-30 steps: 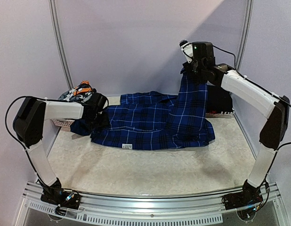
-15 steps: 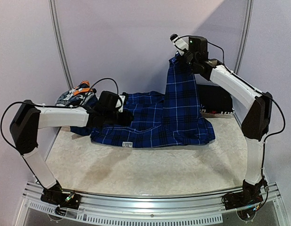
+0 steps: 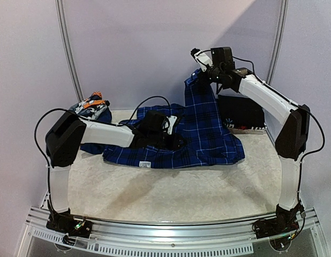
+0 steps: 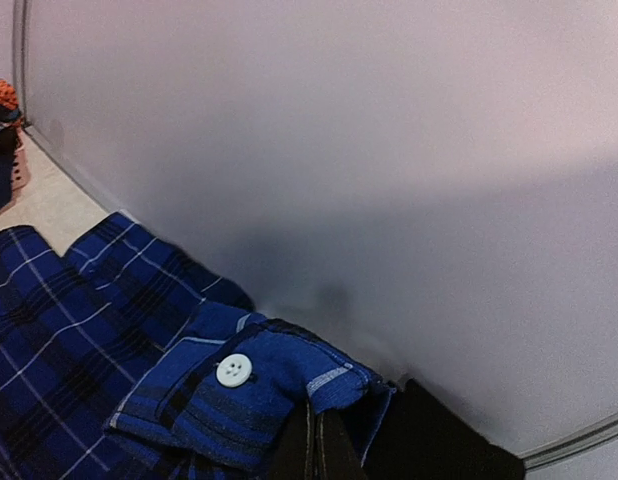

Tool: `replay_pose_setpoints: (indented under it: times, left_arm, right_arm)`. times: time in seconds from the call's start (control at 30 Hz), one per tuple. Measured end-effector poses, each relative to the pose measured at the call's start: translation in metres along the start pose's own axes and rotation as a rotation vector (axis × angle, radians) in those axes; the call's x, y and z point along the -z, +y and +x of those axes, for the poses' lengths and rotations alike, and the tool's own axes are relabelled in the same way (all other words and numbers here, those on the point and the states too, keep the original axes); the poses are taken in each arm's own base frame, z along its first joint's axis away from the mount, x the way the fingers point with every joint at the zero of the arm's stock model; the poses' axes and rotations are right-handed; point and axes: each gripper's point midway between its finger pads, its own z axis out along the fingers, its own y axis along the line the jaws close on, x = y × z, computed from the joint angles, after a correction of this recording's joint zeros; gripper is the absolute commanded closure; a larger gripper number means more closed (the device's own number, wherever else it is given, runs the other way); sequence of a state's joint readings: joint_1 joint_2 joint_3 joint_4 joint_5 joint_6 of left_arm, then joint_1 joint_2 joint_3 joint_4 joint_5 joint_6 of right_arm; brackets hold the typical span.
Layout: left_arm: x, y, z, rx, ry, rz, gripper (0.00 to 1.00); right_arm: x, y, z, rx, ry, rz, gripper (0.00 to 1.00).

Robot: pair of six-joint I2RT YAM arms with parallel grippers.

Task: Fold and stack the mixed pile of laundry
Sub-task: Fold the flattened shirt at the center of the board.

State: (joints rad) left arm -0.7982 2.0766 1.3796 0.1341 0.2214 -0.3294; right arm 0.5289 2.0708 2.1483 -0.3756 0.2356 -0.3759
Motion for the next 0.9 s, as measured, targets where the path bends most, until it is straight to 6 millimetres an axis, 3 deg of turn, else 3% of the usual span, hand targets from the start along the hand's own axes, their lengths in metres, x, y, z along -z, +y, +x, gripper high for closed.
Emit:
replay_pose_setpoints:
  times: [0.17, 0.37, 0.6, 0.73, 0.9]
  left_arm:
    - [-0.018, 0.009, 0.007, 0.001, 0.015, -0.021, 0.63]
    - [-0.019, 0.018, 0.011, 0.005, 0.016, -0.047, 0.65]
    - [-0.019, 0.026, 0.024, 0.012, 0.035, -0.073, 0.66]
    - [-0.016, 0.033, 0.044, 0.014, 0.060, -0.090, 0.65]
    - [0.005, 0.040, 0.074, 0.010, 0.114, -0.122, 0.60]
  right_arm:
    - [0.014, 0.022, 0.008, -0.135, 0.043, -0.138, 1.00]
    - [0.042, 0.054, -0.005, -0.383, 0.028, -0.366, 1.00]
    - [0.059, 0.098, -0.021, -0.607, 0.036, -0.626, 1.00]
    - [0.066, 0.117, -0.034, -0.661, 0.022, -0.717, 1.00]
    - [0.061, 0.145, -0.035, -0.701, 0.033, -0.790, 1.00]
